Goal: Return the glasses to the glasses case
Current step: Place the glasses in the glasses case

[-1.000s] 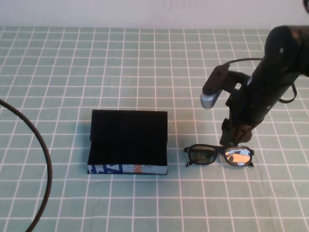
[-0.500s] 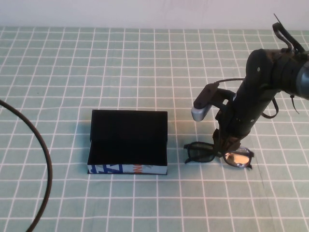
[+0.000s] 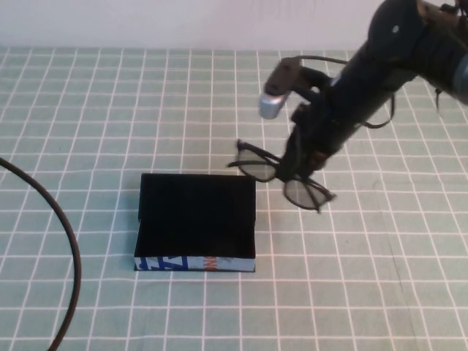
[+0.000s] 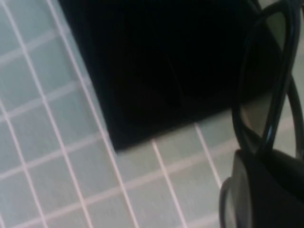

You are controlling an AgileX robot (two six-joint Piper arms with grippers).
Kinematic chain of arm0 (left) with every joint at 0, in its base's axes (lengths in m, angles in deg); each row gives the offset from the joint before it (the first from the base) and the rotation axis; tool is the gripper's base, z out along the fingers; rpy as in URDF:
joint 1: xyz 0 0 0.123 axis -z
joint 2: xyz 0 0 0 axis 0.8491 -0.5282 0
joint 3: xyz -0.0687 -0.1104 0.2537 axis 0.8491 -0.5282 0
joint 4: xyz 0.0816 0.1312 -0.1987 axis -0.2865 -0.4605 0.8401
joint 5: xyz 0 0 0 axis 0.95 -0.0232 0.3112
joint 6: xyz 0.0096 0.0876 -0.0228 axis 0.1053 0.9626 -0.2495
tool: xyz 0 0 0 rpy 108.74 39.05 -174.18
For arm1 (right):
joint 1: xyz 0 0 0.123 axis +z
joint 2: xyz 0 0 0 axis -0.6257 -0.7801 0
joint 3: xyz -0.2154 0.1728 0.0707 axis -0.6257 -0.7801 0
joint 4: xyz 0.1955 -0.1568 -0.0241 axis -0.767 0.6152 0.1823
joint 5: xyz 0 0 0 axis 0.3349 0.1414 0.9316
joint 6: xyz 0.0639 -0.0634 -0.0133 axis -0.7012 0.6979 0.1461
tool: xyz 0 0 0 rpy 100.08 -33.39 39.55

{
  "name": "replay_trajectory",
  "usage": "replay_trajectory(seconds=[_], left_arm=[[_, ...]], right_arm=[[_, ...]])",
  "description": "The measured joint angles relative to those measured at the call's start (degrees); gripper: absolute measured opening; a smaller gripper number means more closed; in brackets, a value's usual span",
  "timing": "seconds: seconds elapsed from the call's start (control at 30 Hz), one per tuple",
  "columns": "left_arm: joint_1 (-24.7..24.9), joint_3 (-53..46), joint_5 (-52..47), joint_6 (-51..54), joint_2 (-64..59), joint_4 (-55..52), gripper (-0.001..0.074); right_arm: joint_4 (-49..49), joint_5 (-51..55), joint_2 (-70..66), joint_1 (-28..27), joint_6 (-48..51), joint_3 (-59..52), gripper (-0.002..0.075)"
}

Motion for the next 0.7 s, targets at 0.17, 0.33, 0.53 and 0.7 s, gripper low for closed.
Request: replay_trajectory(seconds=[0.17, 0.33, 0.53, 0.7], left_arm=[[0.0, 0.0, 0.0, 0.0, 0.0, 0.0, -0.0001], [0.0, 0.0, -0.3, 0.0, 0.0, -0.1, -0.0001], [0.0, 0.0, -0.9, 0.0, 0.0, -0.1, -0.0001], [0.0, 0.0, -1.5, 0.0, 0.0, -0.1, -0.0001]], right_arm=[[-1.0, 0.5, -0.7, 7.3, 3.0, 5.3, 0.0002], [3.5, 1.0, -3.9, 15.1, 3.7, 10.4, 0.0002], [6.3, 1.0, -9.5, 18.3, 3.7, 13.3, 0.0002], [7.6, 1.0, -11.9, 18.3, 3.5, 13.4, 0.0002]])
